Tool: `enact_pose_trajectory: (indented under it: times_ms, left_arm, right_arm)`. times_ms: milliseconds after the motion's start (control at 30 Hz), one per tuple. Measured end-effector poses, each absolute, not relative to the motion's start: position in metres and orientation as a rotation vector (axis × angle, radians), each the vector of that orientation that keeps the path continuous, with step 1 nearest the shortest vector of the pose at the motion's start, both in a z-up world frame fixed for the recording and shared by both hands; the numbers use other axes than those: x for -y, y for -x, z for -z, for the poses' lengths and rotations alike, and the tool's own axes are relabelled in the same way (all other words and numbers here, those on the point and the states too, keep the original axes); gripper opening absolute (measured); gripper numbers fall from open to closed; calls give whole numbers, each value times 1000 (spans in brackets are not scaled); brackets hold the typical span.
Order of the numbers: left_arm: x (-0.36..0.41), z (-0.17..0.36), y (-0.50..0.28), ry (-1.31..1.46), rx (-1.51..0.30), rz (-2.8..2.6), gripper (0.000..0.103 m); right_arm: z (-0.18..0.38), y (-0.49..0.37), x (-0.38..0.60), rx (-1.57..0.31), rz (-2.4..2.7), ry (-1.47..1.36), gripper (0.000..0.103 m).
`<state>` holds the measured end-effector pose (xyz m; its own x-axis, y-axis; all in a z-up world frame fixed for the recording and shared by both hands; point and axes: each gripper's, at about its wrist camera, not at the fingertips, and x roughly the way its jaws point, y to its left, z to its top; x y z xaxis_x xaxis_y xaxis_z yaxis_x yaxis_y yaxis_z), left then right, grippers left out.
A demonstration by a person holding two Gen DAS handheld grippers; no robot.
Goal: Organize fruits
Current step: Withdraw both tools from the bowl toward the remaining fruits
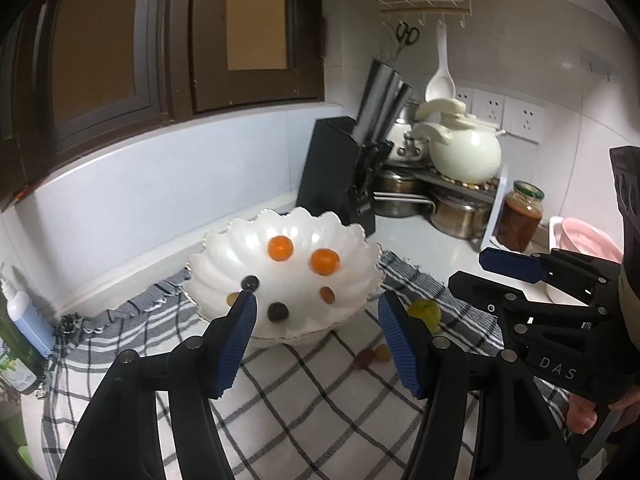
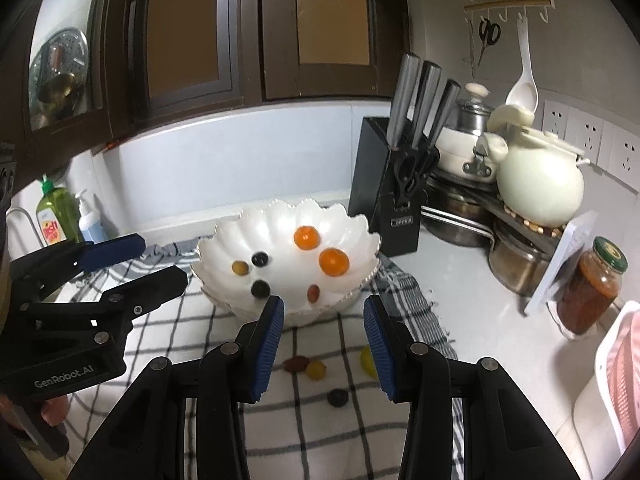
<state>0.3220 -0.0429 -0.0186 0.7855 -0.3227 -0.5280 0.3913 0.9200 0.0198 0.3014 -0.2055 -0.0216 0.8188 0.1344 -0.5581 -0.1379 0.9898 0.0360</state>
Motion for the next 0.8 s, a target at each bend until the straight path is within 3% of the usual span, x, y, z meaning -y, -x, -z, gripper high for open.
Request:
enact_pose_trajectory:
  times_ms: [800]
  left_arm:
    - [71, 106, -348, -220, -680, 582, 59]
  right_arm:
    - [105, -311, 214, -776, -118, -37, 43]
